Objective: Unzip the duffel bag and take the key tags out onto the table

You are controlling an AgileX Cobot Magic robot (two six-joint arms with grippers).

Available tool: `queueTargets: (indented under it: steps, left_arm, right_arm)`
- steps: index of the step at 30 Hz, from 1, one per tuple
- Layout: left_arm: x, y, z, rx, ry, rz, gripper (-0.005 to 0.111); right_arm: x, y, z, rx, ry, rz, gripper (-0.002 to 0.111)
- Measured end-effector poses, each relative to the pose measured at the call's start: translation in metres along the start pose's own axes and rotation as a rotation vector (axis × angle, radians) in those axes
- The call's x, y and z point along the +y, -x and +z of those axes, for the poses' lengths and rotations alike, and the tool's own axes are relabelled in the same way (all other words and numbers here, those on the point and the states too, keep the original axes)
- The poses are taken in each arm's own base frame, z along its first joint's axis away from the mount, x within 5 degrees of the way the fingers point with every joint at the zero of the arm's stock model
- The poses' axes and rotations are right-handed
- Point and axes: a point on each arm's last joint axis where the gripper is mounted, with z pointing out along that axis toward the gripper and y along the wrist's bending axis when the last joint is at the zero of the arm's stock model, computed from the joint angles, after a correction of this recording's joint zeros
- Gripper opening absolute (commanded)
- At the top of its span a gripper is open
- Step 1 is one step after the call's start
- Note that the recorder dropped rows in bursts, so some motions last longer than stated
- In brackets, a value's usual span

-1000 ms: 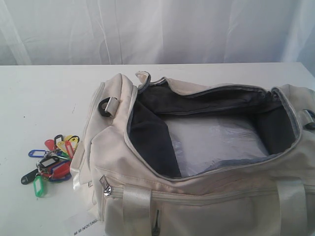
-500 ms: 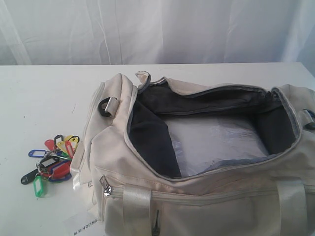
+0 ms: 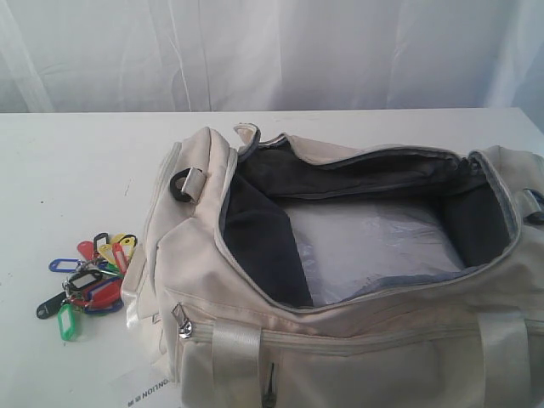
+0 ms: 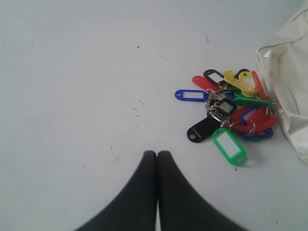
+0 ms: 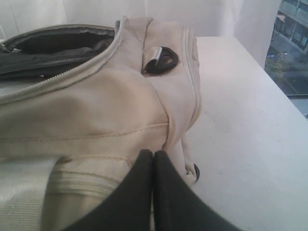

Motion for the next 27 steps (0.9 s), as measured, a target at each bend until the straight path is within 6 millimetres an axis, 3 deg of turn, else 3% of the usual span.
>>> queueTargets:
  steps: [27]
  left_arm:
    - [0.0, 0.0, 0.0, 0.0, 0.0, 0.0, 0.0]
  right_arm:
    - [-0.0014, -0.0001, 0.0, 0.001, -0.015, -0.043, 0.0]
